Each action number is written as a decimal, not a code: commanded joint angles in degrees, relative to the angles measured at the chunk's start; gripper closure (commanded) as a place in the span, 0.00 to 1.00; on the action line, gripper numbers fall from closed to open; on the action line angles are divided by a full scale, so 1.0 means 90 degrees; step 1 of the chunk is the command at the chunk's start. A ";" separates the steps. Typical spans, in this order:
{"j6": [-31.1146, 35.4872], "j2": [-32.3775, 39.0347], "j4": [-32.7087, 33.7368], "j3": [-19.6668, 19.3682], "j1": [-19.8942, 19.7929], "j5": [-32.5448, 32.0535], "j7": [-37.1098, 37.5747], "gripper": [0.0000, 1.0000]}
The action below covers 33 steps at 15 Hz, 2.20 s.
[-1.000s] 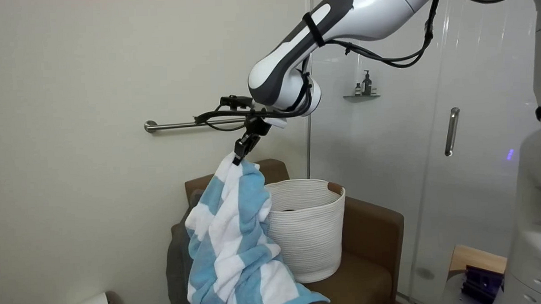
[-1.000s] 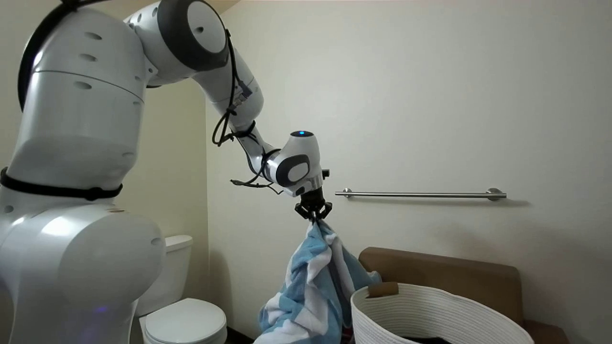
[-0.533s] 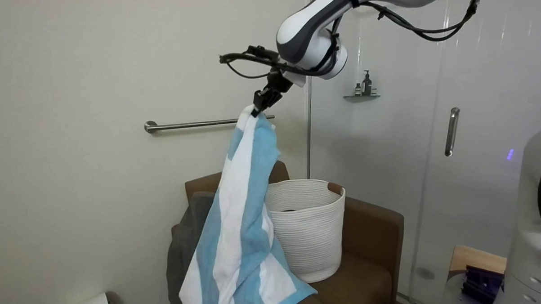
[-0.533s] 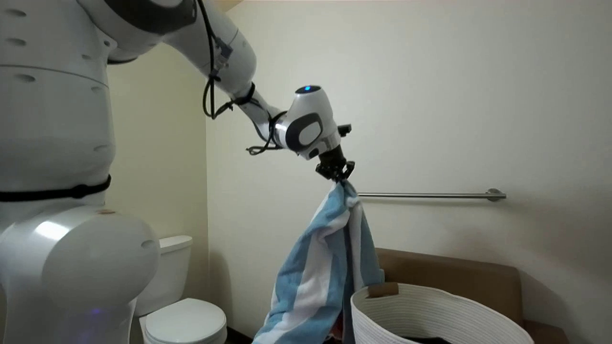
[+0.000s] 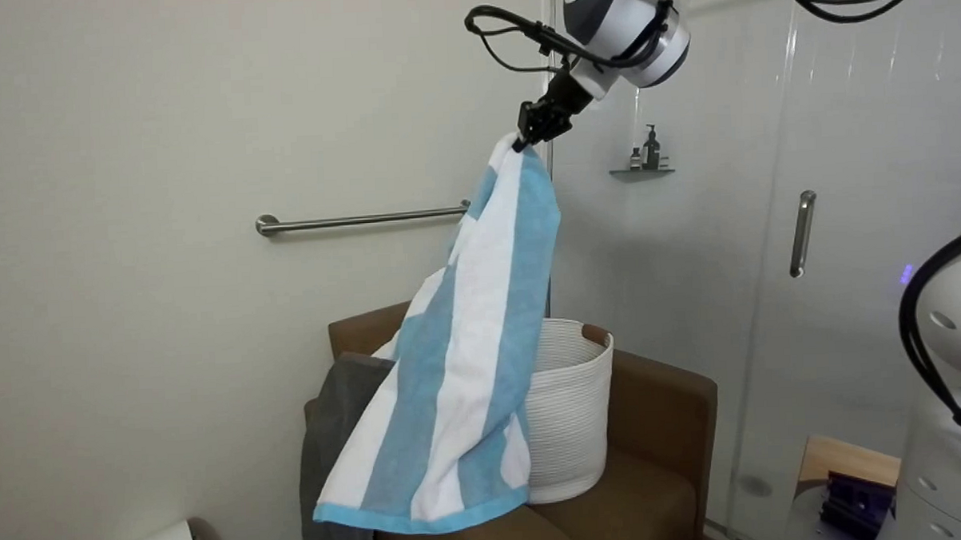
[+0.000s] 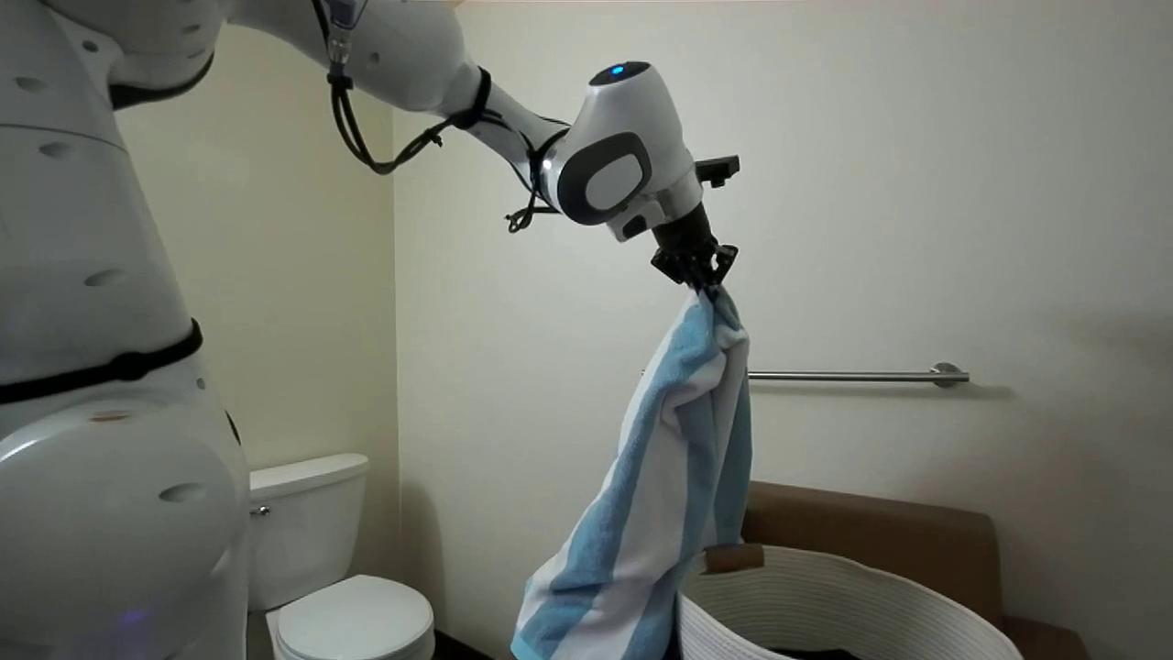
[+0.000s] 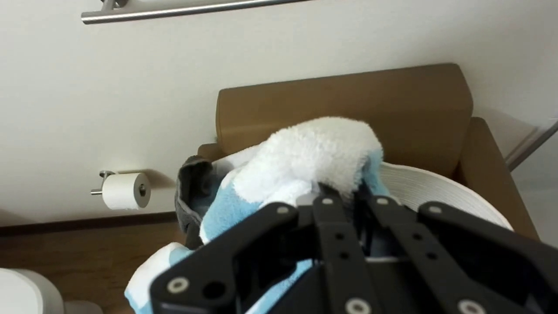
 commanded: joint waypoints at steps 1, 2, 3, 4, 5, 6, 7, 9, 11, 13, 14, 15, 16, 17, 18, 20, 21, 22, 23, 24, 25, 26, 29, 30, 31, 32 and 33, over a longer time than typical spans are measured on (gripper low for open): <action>-0.0001 0.0043 -0.0007 0.0000 0.0036 0.0000 0.0000 0.90; 0.0011 0.0112 -0.0007 0.0000 0.0067 0.0000 0.0000 0.93; 0.0107 0.0226 0.0016 0.0155 -0.0069 0.0004 0.0000 0.93; 0.0184 0.0279 0.0149 0.0413 -0.0381 0.0149 0.0000 0.93; 0.0208 0.0259 0.0264 0.0574 -0.0601 0.0339 0.0000 0.92; 0.0255 0.0151 0.0393 0.0898 -0.1073 0.0708 0.0000 0.92; 0.0108 0.0017 0.0481 0.1169 -0.1478 0.0949 0.0000 0.92; 0.0018 -0.0267 0.0496 0.1647 -0.2234 0.1546 0.0000 0.92; -0.0179 -0.0608 0.0519 0.2093 -0.3044 0.2248 0.0000 0.92; -0.0499 -0.0966 0.0549 0.2517 -0.3923 0.3002 0.0000 0.92; -0.0672 -0.1140 0.0574 0.2731 -0.4397 0.3388 0.0000 0.92; -0.0829 -0.1303 0.0614 0.2930 -0.4843 0.3787 0.0000 0.92; -0.0958 -0.1452 0.0666 0.3114 -0.5269 0.4185 0.0000 0.92; -0.0890 -0.1553 0.0754 0.3303 -0.5561 0.4540 0.0000 0.92; -0.0674 -0.1611 0.0900 0.3434 -0.5688 0.4768 -0.0001 0.93; -0.0838 -0.1441 0.0699 0.3252 -0.5411 0.4397 -0.0001 0.90; -0.0836 -0.1500 0.0746 0.3325 -0.5492 0.4474 0.0000 0.90; -0.0833 -0.1535 0.0754 0.3360 -0.5508 0.4511 0.0000 0.90; -0.0831 -0.1543 0.0754 0.3374 -0.5508 0.4517 0.0000 0.90; -0.0829 -0.1543 0.0754 0.3380 -0.5510 0.4517 0.0000 0.90; -0.0829 -0.1542 0.0754 0.3381 -0.5513 0.4517 0.0000 0.93; -0.0707 -0.1564 0.0851 0.3481 -0.5627 0.4664 0.0000 0.93; -0.0774 -0.1851 0.1069 0.3698 -0.6394 0.5653 -0.0001 0.93; -0.0769 -0.1923 0.1004 0.3700 -0.6556 0.5903 0.0000 0.93; -0.0729 -0.1963 0.0970 0.3683 -0.6698 0.6137 0.0000 0.93; -0.0697 -0.1978 0.0907 0.3625 -0.6820 0.6338 0.0000 0.93; -0.0586 -0.1949 0.0890 0.3575 -0.6882 0.6503 0.0000 0.93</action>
